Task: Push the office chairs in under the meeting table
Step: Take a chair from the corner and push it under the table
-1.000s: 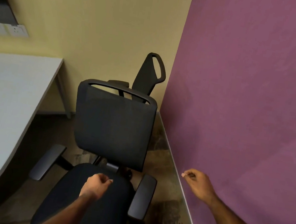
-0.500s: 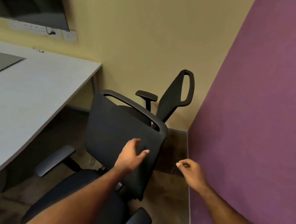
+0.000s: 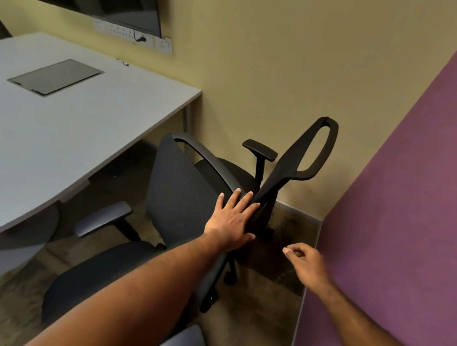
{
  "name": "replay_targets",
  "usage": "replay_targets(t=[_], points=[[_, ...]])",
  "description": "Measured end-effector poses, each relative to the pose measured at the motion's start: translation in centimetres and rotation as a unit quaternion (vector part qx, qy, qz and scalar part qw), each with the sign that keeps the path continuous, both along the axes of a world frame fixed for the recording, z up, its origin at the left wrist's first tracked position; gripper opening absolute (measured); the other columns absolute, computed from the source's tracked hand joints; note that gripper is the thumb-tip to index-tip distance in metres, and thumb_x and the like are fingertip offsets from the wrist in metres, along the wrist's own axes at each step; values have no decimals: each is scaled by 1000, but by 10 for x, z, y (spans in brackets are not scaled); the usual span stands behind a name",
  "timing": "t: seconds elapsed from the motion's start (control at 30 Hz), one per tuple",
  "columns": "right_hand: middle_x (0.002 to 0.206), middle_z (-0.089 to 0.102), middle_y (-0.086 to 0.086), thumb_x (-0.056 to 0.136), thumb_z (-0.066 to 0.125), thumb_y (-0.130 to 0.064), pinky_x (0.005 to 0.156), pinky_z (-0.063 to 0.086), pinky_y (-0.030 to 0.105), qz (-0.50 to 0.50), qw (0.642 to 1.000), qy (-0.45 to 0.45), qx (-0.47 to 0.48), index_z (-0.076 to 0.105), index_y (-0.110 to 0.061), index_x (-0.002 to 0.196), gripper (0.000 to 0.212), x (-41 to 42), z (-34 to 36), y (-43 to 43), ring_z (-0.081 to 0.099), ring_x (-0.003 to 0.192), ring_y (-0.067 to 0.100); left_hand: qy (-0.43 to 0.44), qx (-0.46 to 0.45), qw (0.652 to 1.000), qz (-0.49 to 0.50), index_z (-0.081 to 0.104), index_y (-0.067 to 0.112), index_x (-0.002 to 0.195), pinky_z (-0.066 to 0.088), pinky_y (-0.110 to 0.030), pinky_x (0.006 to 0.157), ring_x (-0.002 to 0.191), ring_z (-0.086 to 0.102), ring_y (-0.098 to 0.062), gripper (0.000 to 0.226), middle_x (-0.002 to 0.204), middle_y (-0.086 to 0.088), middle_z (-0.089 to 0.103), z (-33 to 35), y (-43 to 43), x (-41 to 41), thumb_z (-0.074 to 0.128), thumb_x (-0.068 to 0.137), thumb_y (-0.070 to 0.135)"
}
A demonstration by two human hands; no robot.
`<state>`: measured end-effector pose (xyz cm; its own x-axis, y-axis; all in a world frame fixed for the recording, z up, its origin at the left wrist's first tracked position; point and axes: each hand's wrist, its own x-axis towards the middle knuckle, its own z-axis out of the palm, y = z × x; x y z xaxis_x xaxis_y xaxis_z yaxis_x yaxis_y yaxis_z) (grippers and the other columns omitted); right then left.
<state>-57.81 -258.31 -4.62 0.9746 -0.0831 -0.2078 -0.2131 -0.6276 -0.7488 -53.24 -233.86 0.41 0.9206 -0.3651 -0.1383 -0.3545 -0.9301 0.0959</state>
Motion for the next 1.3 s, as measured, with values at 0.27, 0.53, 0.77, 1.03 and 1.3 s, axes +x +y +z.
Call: replay_targets(t=[0.27, 0.53, 0.77, 1.03, 1.3], points=[[90, 70, -10, 92, 69, -40, 66, 43, 21, 26, 999, 26, 6, 72, -28, 93, 12, 7, 2, 9, 63, 87, 5, -11, -41, 999, -14, 16, 28, 158, -6, -59, 123, 154, -15, -29, 80, 169, -2, -2, 0, -7, -33, 49, 94, 62], [101, 74, 1, 93, 67, -36, 87, 49, 32, 44, 999, 0, -13, 75, -19, 102, 21, 25, 32, 46, 67, 99, 18, -23, -109, 990, -92, 32, 31, 153, -6, -48, 124, 155, -8, -20, 65, 168, 5, 11, 2, 2, -105, 38, 98, 64], [133, 62, 7, 96, 61, -44, 98, 44, 34, 55, 998, -16, -34, 54, -16, 138, 51, 53, 81, 109, 57, 123, 26, -15, -145, 978, -147, 40, 31, 148, -13, -40, 123, 155, -7, -13, 50, 167, 10, 16, 3, 25, -170, 32, 104, 55], [169, -3, 0, 101, 47, -49, 125, 12, 46, 257, 932, -66, -248, 38, -20, 153, 60, 48, 73, 154, -7, 155, 19, -34, -134, 979, -153, 53, 28, 128, 34, -52, 103, 139, 28, -24, 52, 149, 6, 38, 9, 30, -196, 33, 97, 64], [163, 24, 6, 95, 55, -53, 121, 25, 49, 242, 921, -131, -276, 44, -18, 148, 64, 48, 69, 153, 16, 151, 24, 22, -262, 959, -108, 59, 23, 108, -7, -45, 124, 153, -17, -12, 28, 169, 9, 2, -4, 34, -212, 41, 99, 43]])
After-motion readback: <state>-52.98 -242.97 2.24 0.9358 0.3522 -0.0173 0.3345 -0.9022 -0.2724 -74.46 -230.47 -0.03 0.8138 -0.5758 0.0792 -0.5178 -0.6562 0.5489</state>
